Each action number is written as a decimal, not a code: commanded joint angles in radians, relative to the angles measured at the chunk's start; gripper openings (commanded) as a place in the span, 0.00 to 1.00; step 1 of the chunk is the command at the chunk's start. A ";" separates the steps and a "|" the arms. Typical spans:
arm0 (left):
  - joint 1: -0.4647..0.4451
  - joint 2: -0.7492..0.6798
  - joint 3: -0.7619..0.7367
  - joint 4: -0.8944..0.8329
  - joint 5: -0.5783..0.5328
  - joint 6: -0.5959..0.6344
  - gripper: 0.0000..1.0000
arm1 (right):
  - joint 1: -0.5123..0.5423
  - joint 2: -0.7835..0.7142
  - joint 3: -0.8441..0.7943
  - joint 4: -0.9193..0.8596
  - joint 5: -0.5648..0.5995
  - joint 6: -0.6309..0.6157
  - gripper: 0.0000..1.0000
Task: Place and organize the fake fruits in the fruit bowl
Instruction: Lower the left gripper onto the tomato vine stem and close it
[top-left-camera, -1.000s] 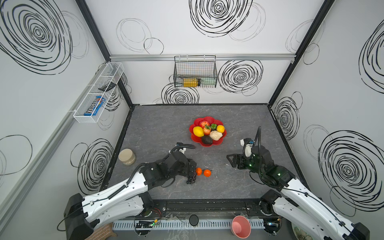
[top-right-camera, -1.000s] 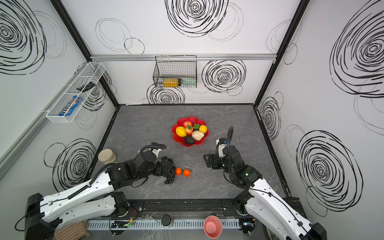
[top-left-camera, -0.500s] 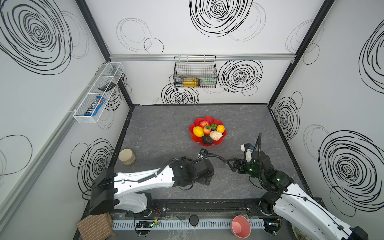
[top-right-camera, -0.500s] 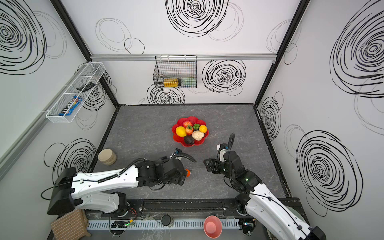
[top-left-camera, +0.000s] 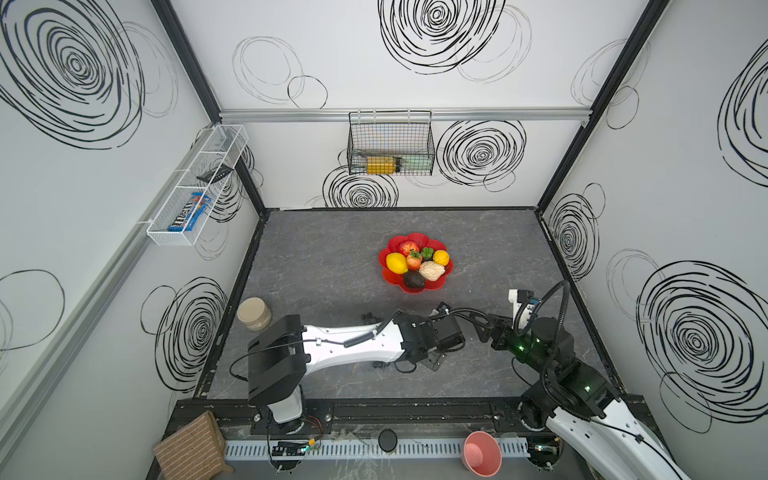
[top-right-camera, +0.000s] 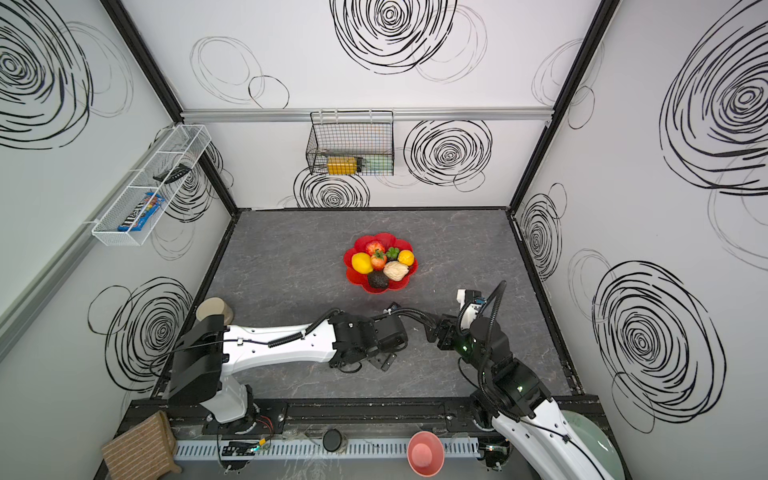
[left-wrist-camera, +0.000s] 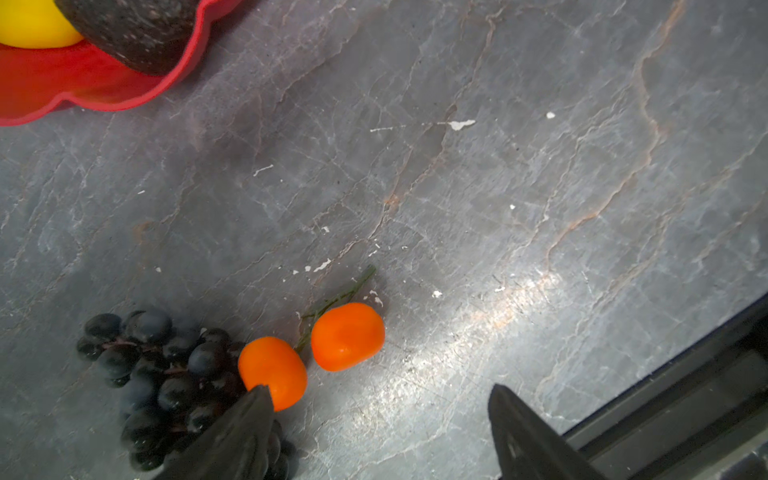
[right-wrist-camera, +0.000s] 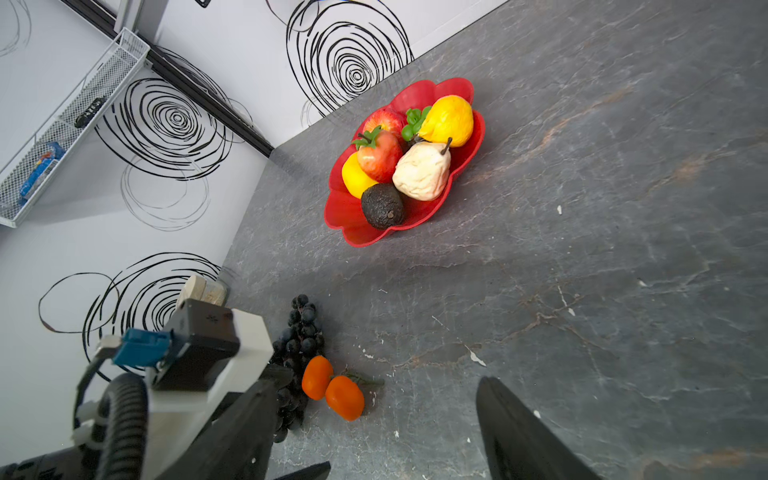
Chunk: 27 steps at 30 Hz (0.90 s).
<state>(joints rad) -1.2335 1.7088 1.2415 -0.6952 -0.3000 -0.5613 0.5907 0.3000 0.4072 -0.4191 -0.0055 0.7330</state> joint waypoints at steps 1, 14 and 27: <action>-0.007 0.031 0.041 -0.047 -0.008 0.035 0.86 | 0.006 -0.007 0.032 -0.045 0.033 0.019 0.80; 0.010 0.078 0.030 -0.016 0.005 0.026 0.89 | 0.006 0.009 0.033 -0.042 0.020 0.016 0.81; 0.071 0.123 -0.032 0.063 0.021 0.019 0.81 | 0.006 0.003 0.049 -0.058 0.033 0.016 0.81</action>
<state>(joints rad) -1.1645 1.8084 1.2270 -0.6540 -0.2909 -0.5457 0.5907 0.3103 0.4141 -0.4664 0.0193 0.7406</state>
